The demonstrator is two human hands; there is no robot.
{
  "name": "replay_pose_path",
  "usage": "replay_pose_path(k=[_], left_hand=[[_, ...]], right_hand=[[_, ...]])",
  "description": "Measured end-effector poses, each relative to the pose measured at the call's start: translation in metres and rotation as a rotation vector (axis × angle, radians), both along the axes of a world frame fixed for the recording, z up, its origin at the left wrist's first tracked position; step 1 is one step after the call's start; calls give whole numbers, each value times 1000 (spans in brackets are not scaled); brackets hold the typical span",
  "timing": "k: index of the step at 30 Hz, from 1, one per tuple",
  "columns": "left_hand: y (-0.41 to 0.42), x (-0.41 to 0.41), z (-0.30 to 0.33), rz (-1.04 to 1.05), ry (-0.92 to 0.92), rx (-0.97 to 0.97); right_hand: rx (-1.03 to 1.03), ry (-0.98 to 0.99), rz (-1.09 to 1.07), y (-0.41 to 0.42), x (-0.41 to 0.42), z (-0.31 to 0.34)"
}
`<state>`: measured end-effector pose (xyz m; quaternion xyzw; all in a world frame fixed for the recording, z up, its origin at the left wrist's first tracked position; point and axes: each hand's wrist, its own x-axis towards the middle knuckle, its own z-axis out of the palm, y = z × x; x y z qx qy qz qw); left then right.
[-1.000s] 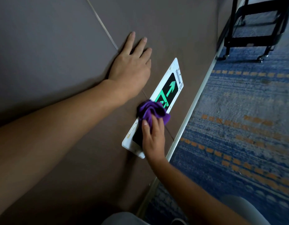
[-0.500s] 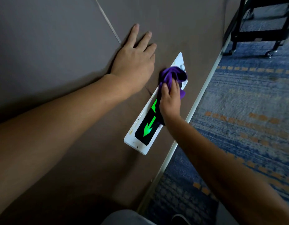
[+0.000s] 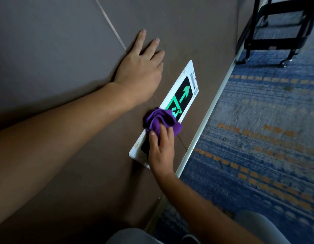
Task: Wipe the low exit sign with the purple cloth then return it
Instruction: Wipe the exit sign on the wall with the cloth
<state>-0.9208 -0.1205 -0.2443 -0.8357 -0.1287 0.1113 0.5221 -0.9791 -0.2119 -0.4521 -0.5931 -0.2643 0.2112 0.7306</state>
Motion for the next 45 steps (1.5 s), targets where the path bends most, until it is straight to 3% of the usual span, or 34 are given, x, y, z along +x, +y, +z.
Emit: replay_pose_path(k=[6,15,20,28,34,40,45], left_hand=[[-2,-1,1,-2,30,15],[-3,-3,0,-20,120,74],[-4,-4,3,-34,133,67],[-4,-4,2,-56,138,83],[-10,-13,2,-40,160,81],[-13,-26,-3,-38,160,87],[-6,-26,5,-23,193,120]], right_hand=[[56,-58,2,0,3,-2],[-118,93,-32,45,88,16],[-106,121,-7,33,68,17],[38,-193,73,-29,-46,-16],[31,-396,120,-32,-29,-32],[-80,-320,74,0,46,-15],[-69,-304,93,-11,34,-19]])
